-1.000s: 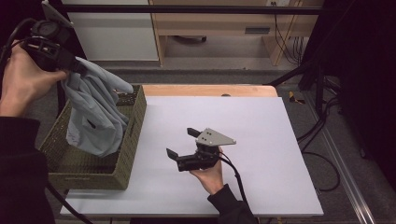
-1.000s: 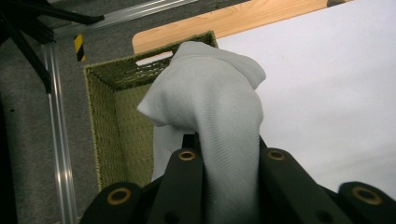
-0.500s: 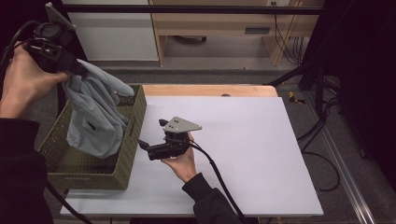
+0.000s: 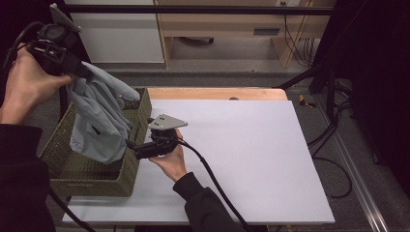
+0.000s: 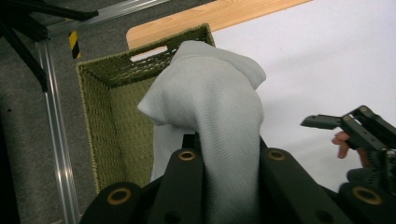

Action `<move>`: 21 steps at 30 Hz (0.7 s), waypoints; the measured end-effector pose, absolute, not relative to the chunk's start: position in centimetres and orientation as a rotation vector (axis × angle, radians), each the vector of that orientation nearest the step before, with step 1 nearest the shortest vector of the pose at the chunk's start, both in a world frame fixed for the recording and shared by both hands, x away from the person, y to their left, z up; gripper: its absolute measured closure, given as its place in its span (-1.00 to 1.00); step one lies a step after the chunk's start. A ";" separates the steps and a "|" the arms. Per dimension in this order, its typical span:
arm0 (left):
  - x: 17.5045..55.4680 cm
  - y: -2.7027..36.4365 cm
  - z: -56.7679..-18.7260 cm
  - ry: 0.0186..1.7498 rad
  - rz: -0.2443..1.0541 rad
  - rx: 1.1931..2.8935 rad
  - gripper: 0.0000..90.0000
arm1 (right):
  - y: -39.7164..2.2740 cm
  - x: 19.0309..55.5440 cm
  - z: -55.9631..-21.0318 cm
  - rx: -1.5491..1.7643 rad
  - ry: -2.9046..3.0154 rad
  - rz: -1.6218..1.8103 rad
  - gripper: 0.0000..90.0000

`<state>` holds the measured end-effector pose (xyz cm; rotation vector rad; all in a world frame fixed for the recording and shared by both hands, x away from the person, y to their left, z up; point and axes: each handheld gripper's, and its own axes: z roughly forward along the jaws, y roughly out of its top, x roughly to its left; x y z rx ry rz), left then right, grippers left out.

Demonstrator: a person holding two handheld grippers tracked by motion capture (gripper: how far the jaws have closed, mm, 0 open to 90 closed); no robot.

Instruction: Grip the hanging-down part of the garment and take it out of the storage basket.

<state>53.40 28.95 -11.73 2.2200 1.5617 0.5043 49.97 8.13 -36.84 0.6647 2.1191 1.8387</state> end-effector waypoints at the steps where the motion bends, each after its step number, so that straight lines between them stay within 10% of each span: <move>1: 53.4 29.1 -11.7 1.558 0.498 2.231 0.84 | 8.4 50.1 -36.9 0.662 2.120 1.838 -0.88; 21: 53.4 29.4 -11.8 1.554 0.500 2.224 0.83 | 11.9 53.2 -38.1 0.678 2.167 1.784 -0.78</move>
